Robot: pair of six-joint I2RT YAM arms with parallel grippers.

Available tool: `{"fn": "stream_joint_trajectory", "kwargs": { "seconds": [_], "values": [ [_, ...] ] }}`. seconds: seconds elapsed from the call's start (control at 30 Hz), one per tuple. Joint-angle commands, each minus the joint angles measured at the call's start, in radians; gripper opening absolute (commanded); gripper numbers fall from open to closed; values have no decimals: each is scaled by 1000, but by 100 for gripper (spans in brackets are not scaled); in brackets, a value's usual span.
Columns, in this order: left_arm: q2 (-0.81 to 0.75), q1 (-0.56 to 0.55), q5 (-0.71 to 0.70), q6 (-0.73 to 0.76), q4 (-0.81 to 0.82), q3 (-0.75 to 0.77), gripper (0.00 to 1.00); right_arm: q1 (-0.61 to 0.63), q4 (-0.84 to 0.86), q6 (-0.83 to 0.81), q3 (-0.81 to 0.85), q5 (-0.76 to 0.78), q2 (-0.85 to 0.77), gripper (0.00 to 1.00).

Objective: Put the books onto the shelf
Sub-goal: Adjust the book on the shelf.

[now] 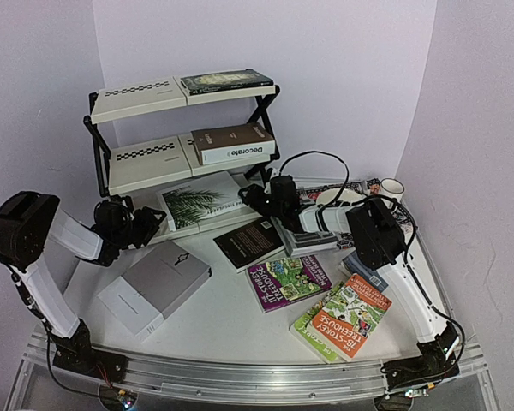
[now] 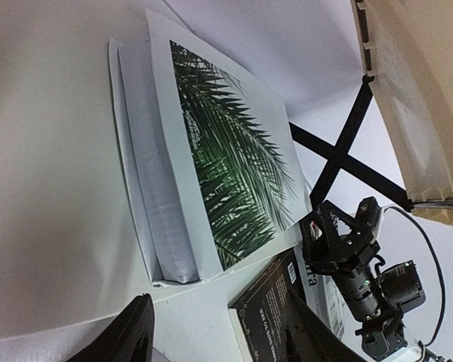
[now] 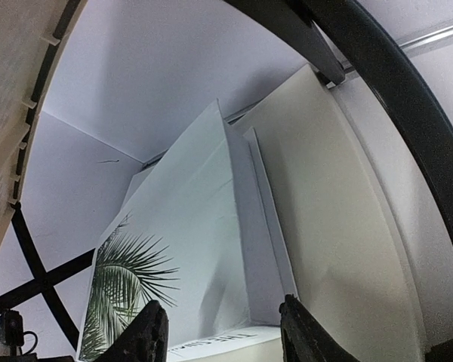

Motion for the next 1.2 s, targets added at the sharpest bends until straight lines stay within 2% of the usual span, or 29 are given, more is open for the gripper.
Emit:
{"fn": "stream_joint_trajectory", "kwargs": {
  "seconds": [0.0,0.37,0.63,0.87,1.07,1.17],
  "values": [
    [46,5,48,33,50,67,53,-4,-8,-31,49,3,20,49],
    [134,3,88,38,51,126,44,-3,7,-31,-15,-50,-32,37],
    [169,3,104,46,51,147,40,-3,22,-42,-87,-48,-88,36],
    [66,4,-20,88,50,76,44,-3,23,-49,-102,-35,-101,38],
    [60,4,-97,92,51,70,46,-4,23,-50,-101,-21,-106,41],
    [91,3,-82,97,52,99,46,-6,22,-51,-95,-25,-104,42]
  ]
}}
